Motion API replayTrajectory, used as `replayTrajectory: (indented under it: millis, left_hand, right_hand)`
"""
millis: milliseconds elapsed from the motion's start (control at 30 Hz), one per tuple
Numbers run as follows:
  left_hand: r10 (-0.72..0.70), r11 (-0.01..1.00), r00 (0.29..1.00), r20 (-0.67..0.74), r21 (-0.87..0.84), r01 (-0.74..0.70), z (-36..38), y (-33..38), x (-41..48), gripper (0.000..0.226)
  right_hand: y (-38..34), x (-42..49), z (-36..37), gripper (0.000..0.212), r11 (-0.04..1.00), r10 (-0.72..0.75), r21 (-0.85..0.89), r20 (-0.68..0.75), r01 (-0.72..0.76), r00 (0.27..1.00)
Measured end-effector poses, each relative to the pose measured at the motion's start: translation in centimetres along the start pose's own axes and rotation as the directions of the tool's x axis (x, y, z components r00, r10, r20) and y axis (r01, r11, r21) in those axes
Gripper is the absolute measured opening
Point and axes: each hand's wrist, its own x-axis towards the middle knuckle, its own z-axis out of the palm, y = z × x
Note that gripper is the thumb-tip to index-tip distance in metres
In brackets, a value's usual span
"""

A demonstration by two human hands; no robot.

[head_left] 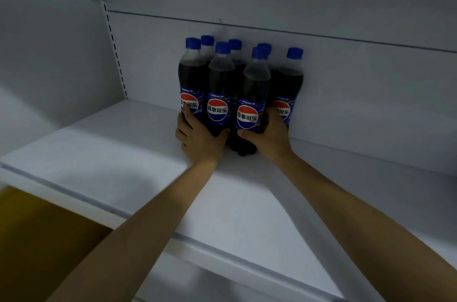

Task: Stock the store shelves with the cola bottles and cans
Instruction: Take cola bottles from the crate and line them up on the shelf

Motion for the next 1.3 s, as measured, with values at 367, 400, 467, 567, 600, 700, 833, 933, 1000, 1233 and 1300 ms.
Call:
replayTrajectory:
  millis: [367, 400, 467, 567, 600, 700, 833, 933, 1000, 1233, 1300]
  left_hand:
    - [0.067, 0.995, 0.998, -0.013, -0.077, -0.068, 0.3, -1.0, 0.4, 0.107]
    - [0.067, 0.993, 0.998, -0.013, -0.097, -0.068, 0.3, -1.1, 0.5, 0.106]
    - [0.068, 0.988, 0.998, -0.019, -0.138, -0.070, 0.2, -1.3, 0.7, 0.105]
    - [0.069, 0.981, 0.997, -0.031, -0.181, -0.073, 0.2, -1.5, 0.7, 0.101]
    - [0.069, 0.979, 0.997, -0.038, -0.192, -0.075, 0.3, -1.5, 0.6, 0.100]
    - [0.082, 0.979, 0.995, -0.050, -0.185, -0.090, 0.5, -1.6, 0.7, 0.097]
    - [0.079, 0.981, 0.995, -0.056, -0.171, -0.088, 0.6, -1.7, 0.8, 0.097]
    - [0.070, 0.986, 0.997, -0.042, -0.151, -0.076, 0.5, -1.3, 0.7, 0.097]
    - [0.055, 0.990, 0.998, -0.012, -0.131, -0.056, 0.1, -1.0, 0.5, 0.098]
    - [0.018, 0.990, 0.983, 0.182, -0.141, 0.008, -3.0, -0.2, 0.2, 0.095]
    - [0.069, 0.977, 0.980, 0.188, -0.211, -0.028, -4.0, 0.3, -0.9, 0.089]
  right_hand:
    - [0.7, -0.3, 0.3, 0.076, 0.999, -0.033, 0.030, 0.011, 0.033, 0.999]
    - [0.8, -0.4, 0.4, 0.076, 0.999, -0.034, 0.032, 0.009, 0.033, 0.999]
    - [0.9, -0.4, 0.5, 0.075, 0.999, -0.029, 0.041, 0.010, 0.029, 1.000]
    - [1.0, -0.3, 0.5, 0.074, 0.999, -0.016, 0.051, 0.017, 0.015, 1.000]
    - [1.1, -0.3, 0.5, 0.074, 0.998, -0.010, 0.054, 0.019, 0.009, 1.000]
    - [1.2, -0.4, 0.6, 0.075, 0.998, 0.002, 0.056, 0.018, -0.003, 1.000]
    - [1.1, -0.4, 0.6, 0.076, 0.998, 0.028, 0.047, 0.039, -0.030, 0.999]
    - [0.7, -0.3, 0.4, 0.077, 0.999, 0.041, 0.027, 0.055, -0.042, 0.998]
    - [0.3, -0.3, 0.4, 0.077, 0.998, 0.057, 0.007, 0.070, -0.058, 0.996]
    - [-0.5, -3.0, -0.7, 0.081, 0.979, 0.190, -0.094, 0.073, -0.183, 0.979]
    - [-0.8, -4.6, -1.4, 0.084, 0.969, 0.233, -0.100, 0.082, -0.225, 0.969]
